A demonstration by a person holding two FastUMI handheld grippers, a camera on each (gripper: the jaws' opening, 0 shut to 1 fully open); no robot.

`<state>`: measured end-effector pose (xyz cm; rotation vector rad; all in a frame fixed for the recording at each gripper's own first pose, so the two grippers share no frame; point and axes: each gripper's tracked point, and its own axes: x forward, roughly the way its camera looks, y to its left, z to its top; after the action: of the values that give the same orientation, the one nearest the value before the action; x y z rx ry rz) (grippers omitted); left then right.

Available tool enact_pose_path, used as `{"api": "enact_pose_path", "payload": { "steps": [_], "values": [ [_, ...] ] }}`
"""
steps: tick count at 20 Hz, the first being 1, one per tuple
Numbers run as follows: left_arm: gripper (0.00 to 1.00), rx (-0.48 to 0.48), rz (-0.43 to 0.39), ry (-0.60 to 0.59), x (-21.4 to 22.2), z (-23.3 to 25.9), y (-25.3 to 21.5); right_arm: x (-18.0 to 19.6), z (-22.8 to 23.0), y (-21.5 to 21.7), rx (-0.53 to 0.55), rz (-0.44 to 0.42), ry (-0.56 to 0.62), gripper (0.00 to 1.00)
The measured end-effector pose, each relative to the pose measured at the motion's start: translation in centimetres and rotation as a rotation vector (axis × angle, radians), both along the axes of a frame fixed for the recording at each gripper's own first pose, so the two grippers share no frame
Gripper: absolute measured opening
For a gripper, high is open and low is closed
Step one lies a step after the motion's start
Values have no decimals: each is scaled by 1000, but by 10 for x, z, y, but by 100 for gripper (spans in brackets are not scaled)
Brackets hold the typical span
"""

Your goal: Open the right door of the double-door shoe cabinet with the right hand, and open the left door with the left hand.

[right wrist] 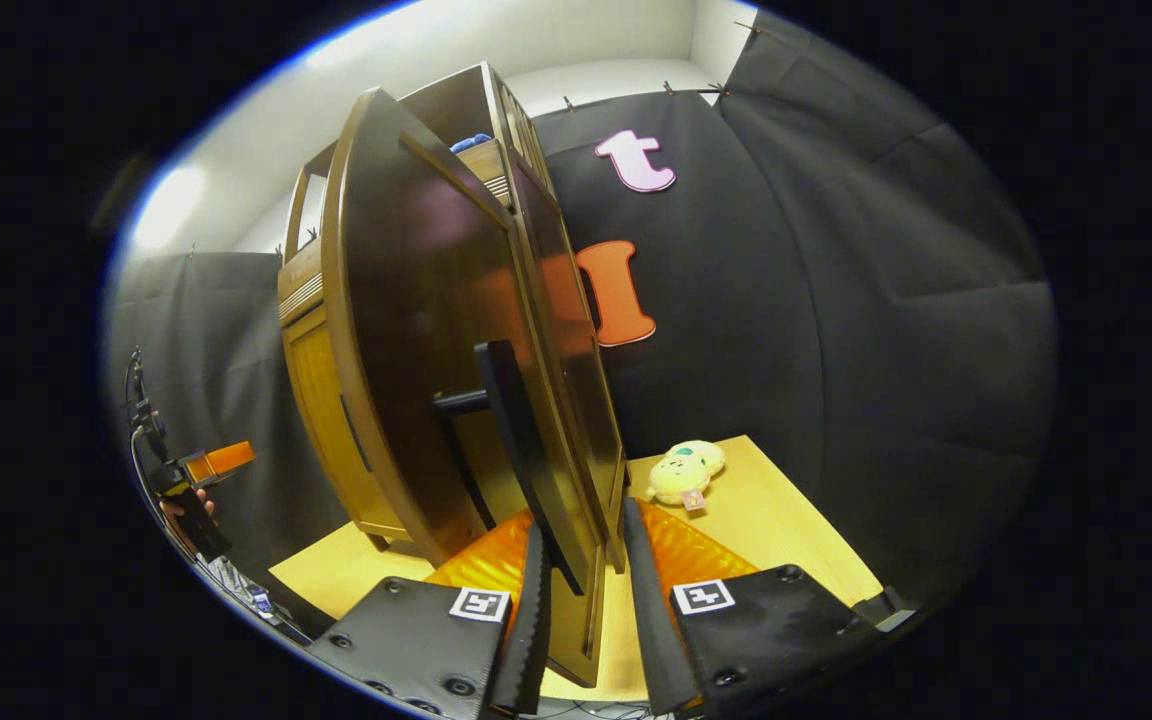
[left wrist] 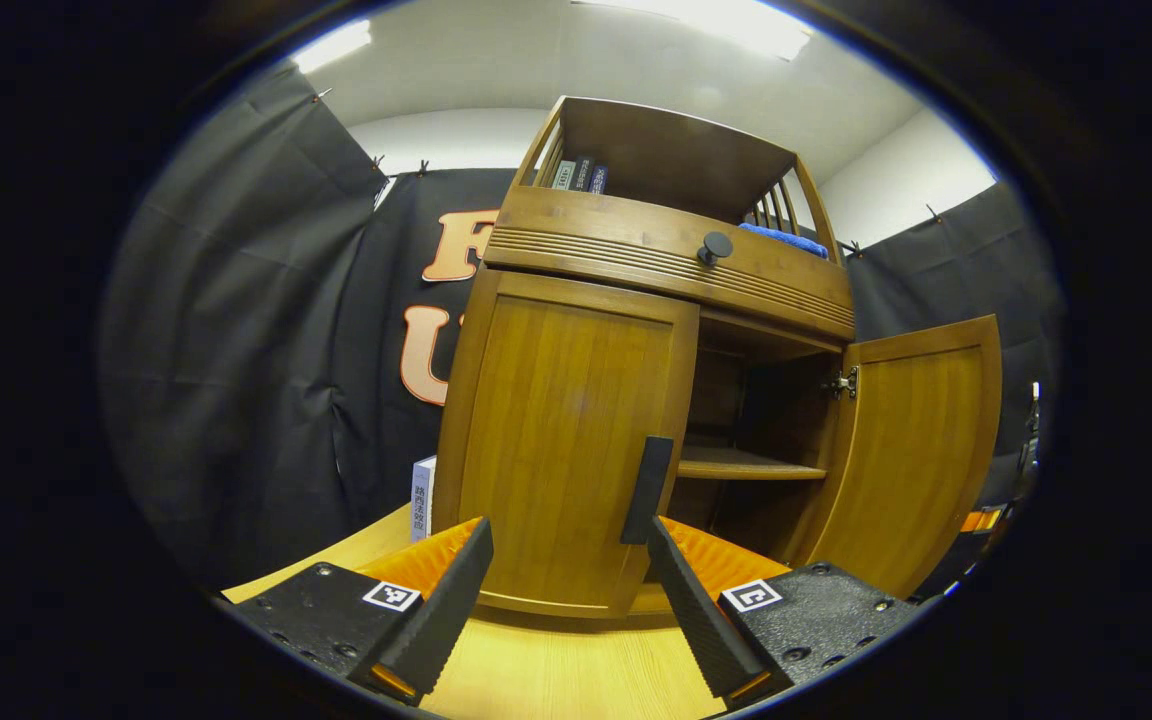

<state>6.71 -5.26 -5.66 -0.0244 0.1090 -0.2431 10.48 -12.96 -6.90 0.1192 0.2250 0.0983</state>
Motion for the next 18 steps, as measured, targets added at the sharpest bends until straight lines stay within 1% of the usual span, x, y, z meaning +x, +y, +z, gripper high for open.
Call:
{"api": "enact_pose_path", "payload": {
  "steps": [1, 3, 4, 5, 7, 8, 9, 10, 11, 12, 13, 14, 15, 16, 17, 18],
  "values": [
    [92, 5, -3, 0, -1, 0, 0, -3, -2, -5, -10, -18, 0, 45],
    [92, 14, -4, -5, -2, 1, 0, -8, 0, -7, 14, -49, -10, 67],
    [92, 14, -5, -6, -1, 2, -1, -11, -2, -5, 19, -64, -11, 54],
    [92, 13, -6, -3, -1, 1, -1, -14, -1, -6, 6, -83, -16, 57],
    [92, 2, -18, 11, -2, -2, -3, -24, -5, -19, -46, -152, -14, 63],
    [92, -9, -28, 20, -2, -3, -5, -31, -5, -24, -53, -195, -15, 51],
    [92, -17, -33, 27, -2, -5, -7, -37, -2, -25, -38, -231, -21, 63],
    [95, -21, -35, 35, -1, -7, -8, -46, 1, -25, -24, -262, -27, 51],
    [95, -25, -40, 44, -1, -9, -10, -55, 3, -26, -22, -291, -30, 74],
    [92, -30, -49, 52, -1, -10, -14, -64, 5, -26, -31, -317, -31, 74],
    [95, -38, -63, 60, 0, -11, -19, -72, 9, -24, -43, -332, -37, 63],
    [95, -44, -79, 69, 0, -13, -25, -79, 14, -19, -59, -342, -44, 59],
    [98, -47, -94, 77, 0, -15, -30, -84, 18, -15, -79, -352, -48, 67],
    [95, -47, -107, 84, 1, -16, -35, -87, 23, -9, -84, -363, -65, 75],
    [92, -50, -120, 86, 1, -14, -39, -88, 29, 5, -78, -357, -80, 69],
    [92, -54, -131, 81, 3, -11, -42, -87, 30, 19, -78, -354, -92, 63]
  ]
}}
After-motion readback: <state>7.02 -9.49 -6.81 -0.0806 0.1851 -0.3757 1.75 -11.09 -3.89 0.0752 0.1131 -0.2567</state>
